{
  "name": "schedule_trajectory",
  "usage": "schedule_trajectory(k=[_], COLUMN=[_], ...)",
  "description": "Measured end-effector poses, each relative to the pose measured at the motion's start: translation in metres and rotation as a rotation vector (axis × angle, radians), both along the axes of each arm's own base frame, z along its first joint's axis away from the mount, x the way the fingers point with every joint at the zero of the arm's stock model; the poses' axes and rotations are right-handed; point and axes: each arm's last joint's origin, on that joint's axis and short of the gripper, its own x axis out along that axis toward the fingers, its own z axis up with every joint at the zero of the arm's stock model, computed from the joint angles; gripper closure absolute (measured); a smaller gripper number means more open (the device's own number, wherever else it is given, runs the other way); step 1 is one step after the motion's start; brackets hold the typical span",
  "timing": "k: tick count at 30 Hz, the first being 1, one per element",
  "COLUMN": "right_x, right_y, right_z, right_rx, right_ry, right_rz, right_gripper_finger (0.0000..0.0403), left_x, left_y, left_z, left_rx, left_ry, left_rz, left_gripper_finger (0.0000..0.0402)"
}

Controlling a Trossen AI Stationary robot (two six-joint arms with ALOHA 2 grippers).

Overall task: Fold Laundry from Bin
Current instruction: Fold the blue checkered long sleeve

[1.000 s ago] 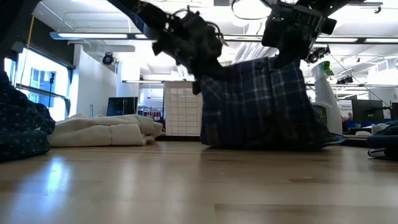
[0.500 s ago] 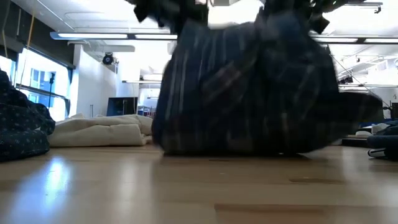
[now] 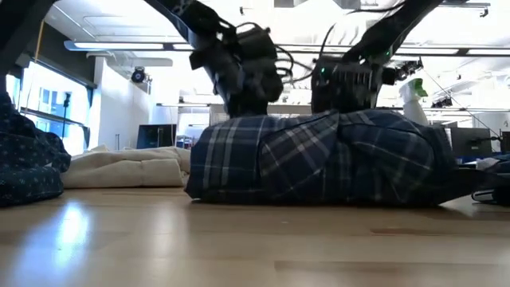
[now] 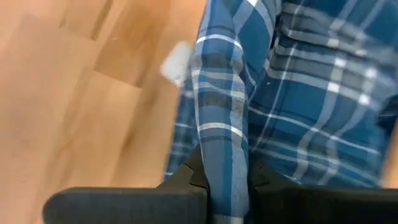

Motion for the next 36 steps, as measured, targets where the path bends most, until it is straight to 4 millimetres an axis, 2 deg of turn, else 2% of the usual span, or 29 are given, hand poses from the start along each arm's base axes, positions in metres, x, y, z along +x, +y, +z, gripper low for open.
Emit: schedule_trajectory(k=[4, 7, 12, 17, 21, 25, 28, 30, 32, 34, 36], right_x=[0.003, 0.003, -0.008, -0.034, -0.050, -0.045, -0.031, -0.024, -0.023, -0.026, -0.030], right_y=[-0.004, -0.006, -0.012, -0.015, -0.008, 0.010, 0.027, 0.037, 0.047, 0.054, 0.057], right_z=[-0.013, -0.013, 0.002, 0.033, 0.062, 0.080, 0.066, 0.039, 0.004, -0.028, -0.052], right_rx=[-0.055, -0.074, -0.066, -0.051, -0.061, 0.019, 0.091, 0.130, 0.138, 0.086, 0.021], right_ry=[0.067, 0.081, 0.084, 0.092, 0.011, -0.258, -0.398, -0.390, -0.324, -0.248, -0.170], right_rz=[-0.034, -0.057, -0.134, -0.234, -0.253, -0.058, 0.055, 0.061, 0.025, -0.035, -0.099], right_gripper_finger=[0.0391, 0.0376, 0.0310, 0.0260, 0.0253, 0.0271, 0.0299, 0.0323, 0.0347, 0.0371, 0.0391], left_x=[0.001, -0.003, -0.023, -0.050, -0.058, -0.045, -0.027, -0.020, -0.020, -0.021, -0.023], left_y=[0.009, 0.019, 0.034, 0.038, 0.025, 0.008, -0.004, -0.011, -0.017, -0.021, -0.024], left_z=[-0.016, -0.018, 0.008, 0.047, 0.074, 0.078, 0.055, 0.026, -0.008, -0.038, -0.063], left_rx=[0.004, -0.025, -0.074, -0.091, -0.177, -0.246, -0.242, -0.233, -0.204, -0.156, -0.128], left_ry=[0.039, 0.064, 0.074, 0.081, 0.013, -0.074, -0.104, -0.023, 0.090, 0.169, 0.213], left_rz=[0.023, 0.058, 0.103, 0.164, 0.179, 0.114, 0.084, 0.088, 0.099, 0.113, 0.082], left_gripper_finger=[0.0369, 0.0337, 0.0288, 0.0272, 0.0277, 0.0292, 0.0307, 0.0316, 0.0324, 0.0329, 0.0333])
